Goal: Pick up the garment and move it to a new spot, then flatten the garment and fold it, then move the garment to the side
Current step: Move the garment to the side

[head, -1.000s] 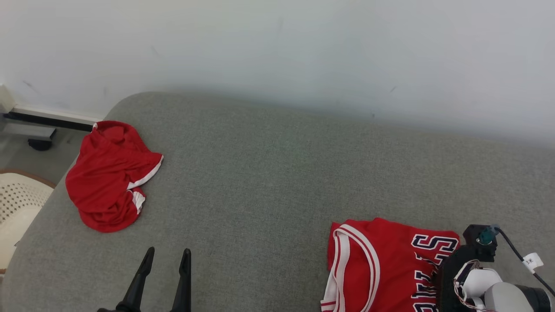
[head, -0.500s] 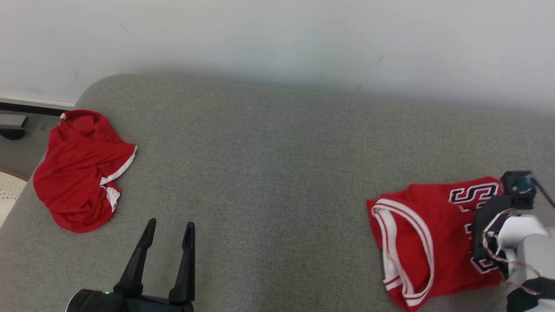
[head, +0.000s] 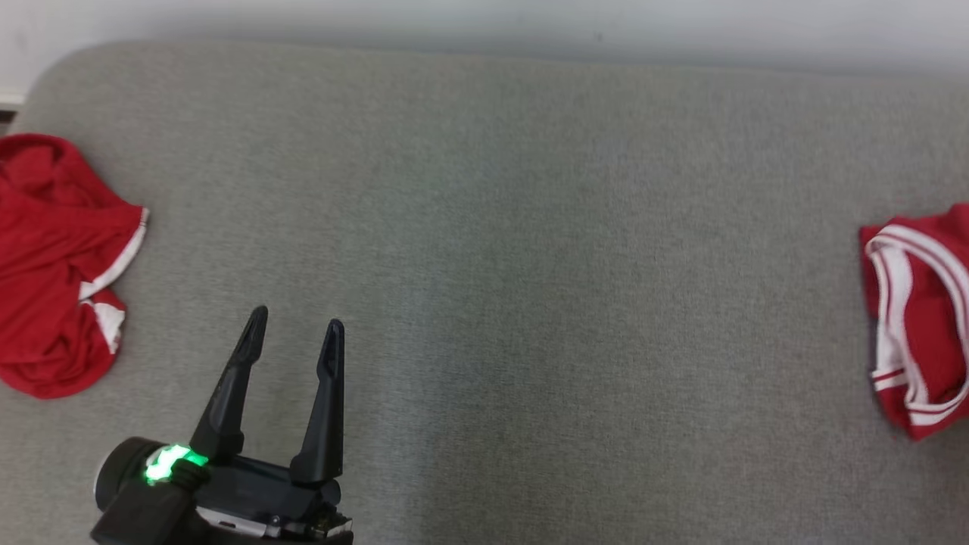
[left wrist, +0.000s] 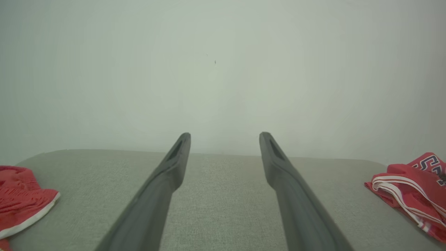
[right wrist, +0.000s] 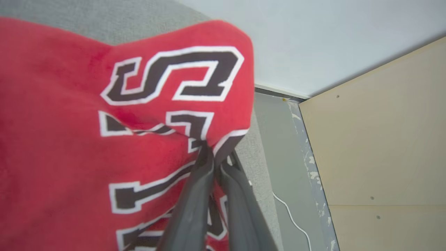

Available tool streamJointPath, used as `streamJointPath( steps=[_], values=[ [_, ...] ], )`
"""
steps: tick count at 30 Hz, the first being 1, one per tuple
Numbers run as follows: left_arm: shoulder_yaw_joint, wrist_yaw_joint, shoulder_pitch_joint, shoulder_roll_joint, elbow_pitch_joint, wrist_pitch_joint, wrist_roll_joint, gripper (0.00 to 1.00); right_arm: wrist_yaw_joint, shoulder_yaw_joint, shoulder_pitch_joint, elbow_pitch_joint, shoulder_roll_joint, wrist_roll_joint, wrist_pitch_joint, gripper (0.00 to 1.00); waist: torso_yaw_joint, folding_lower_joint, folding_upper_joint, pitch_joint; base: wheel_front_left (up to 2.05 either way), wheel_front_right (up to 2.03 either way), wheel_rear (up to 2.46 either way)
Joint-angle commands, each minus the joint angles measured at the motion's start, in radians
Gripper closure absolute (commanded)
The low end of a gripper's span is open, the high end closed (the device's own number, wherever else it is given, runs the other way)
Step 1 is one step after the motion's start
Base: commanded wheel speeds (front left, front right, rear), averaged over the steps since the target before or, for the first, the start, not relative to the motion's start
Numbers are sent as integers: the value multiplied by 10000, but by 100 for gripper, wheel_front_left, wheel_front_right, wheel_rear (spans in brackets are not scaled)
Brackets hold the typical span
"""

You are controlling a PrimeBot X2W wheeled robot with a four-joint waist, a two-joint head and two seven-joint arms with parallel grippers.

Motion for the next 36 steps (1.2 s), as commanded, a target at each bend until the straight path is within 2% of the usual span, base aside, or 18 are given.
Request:
streamJointPath(
  steps=[1, 8, 14, 20, 28, 29, 30, 31, 36],
  values=[
    [29, 16, -161, 58, -136, -29, 27, 0, -24, -156, -201, -132, 69, -136, -199, 100, -538, -2, -3, 808, 0, 0, 0],
    [-77, 16, -274, 213, -296, -30, 122, 0, -24, -604, -53, -832, 62, -838, -607, 100, -919, -2, -3, 1220, 0, 0, 0],
    [-140, 16, -345, 265, -205, -30, 151, 0, -24, -1121, 365, -1085, -141, -940, -1248, 100, -1123, -2, -3, 1326, 0, 0, 0],
    [-152, 16, -383, 370, -169, -30, 59, 0, -24, -1033, 420, -500, -499, -775, -2467, 100, -1172, -2, -3, 1384, 0, 0, 0],
    [-312, 16, -374, 518, -110, -30, -2, 0, -24, -1209, -292, 579, -1009, -1043, -3764, 100, -979, -2, -3, 1470, 0, 0, 0],
    [-311, 16, -373, 517, -96, -30, -13, 0, -24, -1261, -357, 652, -1048, -1170, -3898, 95, -944, -2, -3, 1467, 0, 0, 0],
    [-342, 16, -375, 511, -79, -30, -19, 0, -24, -1280, -392, 741, -1064, -1264, -4021, 51, -900, -2, -3, 1457, 0, 0, 0],
    [-333, 16, -370, 507, -74, -30, -20, 0, -24, -1368, -480, 818, -1051, -1288, -4152, 0, -873, -2, -3, 1455, 0, 0, 0],
    [-360, 16, -340, 369, 43, -30, -40, 0, -25, -1285, -426, 1384, -904, -1558, -4387, 0, -812, -2, -3, 1243, 0, 0, 0]
  ],
)
